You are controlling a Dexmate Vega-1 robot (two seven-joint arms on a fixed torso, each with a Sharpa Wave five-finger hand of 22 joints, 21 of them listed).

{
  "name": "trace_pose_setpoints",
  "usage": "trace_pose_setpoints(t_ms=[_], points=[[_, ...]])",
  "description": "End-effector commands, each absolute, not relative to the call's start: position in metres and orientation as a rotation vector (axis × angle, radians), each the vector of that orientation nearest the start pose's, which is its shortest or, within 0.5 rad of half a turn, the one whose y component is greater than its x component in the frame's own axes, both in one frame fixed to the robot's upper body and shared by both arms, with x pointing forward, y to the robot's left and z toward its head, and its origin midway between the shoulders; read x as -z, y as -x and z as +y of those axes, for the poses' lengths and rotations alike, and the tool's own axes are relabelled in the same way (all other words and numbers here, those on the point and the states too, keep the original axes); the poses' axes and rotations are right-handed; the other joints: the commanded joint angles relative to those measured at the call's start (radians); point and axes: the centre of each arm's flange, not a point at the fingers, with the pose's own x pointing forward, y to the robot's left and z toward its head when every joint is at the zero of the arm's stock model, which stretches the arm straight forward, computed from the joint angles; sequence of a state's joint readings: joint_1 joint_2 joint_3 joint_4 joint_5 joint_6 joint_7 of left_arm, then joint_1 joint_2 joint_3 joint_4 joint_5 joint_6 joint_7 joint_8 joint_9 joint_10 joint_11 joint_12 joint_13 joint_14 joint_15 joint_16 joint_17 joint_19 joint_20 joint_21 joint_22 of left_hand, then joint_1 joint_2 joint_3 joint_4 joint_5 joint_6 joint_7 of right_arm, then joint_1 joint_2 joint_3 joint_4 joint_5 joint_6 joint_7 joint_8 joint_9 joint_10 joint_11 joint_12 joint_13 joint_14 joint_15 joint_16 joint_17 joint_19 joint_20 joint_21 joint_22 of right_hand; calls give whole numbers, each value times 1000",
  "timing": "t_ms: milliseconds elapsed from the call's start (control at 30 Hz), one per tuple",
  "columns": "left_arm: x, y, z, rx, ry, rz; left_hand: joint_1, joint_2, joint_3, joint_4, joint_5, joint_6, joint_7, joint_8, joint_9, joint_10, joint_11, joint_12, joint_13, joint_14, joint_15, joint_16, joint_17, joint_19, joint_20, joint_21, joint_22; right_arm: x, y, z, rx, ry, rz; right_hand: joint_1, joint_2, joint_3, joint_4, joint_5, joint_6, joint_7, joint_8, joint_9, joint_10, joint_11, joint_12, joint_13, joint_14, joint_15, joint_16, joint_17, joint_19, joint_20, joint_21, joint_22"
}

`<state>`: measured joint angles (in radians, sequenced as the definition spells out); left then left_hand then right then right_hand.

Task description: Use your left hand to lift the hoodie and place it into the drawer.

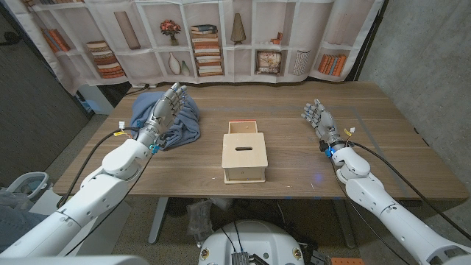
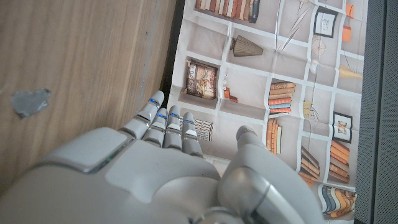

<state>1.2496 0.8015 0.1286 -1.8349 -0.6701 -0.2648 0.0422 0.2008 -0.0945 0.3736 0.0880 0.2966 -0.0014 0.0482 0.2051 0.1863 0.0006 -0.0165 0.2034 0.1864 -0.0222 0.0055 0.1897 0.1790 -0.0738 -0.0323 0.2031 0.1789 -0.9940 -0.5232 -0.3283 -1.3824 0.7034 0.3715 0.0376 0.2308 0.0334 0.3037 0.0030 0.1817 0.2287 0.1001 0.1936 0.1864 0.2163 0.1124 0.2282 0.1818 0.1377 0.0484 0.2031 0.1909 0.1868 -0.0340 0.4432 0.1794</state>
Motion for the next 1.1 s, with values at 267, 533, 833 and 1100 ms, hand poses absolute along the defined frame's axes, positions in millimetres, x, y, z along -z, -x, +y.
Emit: trace_pose_setpoints(t_ms=[267, 533, 833, 1100], points=[[29, -506, 354, 204, -54, -741, 17, -1, -3, -9, 5, 4, -2, -3, 0, 4, -4, 1, 0, 2, -11, 1, 3, -6, -21, 0, 1, 72, -617, -298, -222, -118, -606, -6, 0, -1, -3, 5, 10, -2, 6, 1, 11, 3, 2, 3, 11, -1, 3, 3, 12, 1, -5, 1], [38, -505, 362, 182, -50, -759, 20, -2, -4, -11, 5, 8, -3, -2, 0, 7, -5, 1, 0, 3, -12, 1, 3, -6, -21, 0, 1, 71, -615, -295, -235, -113, -611, -7, 1, -2, -3, 5, 12, -1, 6, 1, 16, 4, 2, 3, 13, 0, 3, 3, 15, 2, -7, 2], [43, -506, 370, 175, -45, -812, 28, -6, -8, -16, 7, 28, -9, 4, 0, 27, -15, 7, 0, 18, -19, 5, 3, 1, -24, 2, 1, 67, -611, -294, -233, -102, -612, -8, 2, -2, -4, 5, 15, -3, 7, 1, 19, 4, 2, 3, 17, 1, 4, 3, 17, 4, -9, 2], [41, -502, 379, 129, -63, -813, 32, -11, -11, -20, 10, 34, -12, 6, 0, 31, -21, 7, 0, 25, -24, 6, 2, 2, -26, 1, 1, 62, -602, -296, -217, -83, -617, -8, 2, -3, -5, 5, 14, -4, 6, 1, 20, 3, 2, 3, 18, 2, 3, 3, 19, 5, -11, 2]])
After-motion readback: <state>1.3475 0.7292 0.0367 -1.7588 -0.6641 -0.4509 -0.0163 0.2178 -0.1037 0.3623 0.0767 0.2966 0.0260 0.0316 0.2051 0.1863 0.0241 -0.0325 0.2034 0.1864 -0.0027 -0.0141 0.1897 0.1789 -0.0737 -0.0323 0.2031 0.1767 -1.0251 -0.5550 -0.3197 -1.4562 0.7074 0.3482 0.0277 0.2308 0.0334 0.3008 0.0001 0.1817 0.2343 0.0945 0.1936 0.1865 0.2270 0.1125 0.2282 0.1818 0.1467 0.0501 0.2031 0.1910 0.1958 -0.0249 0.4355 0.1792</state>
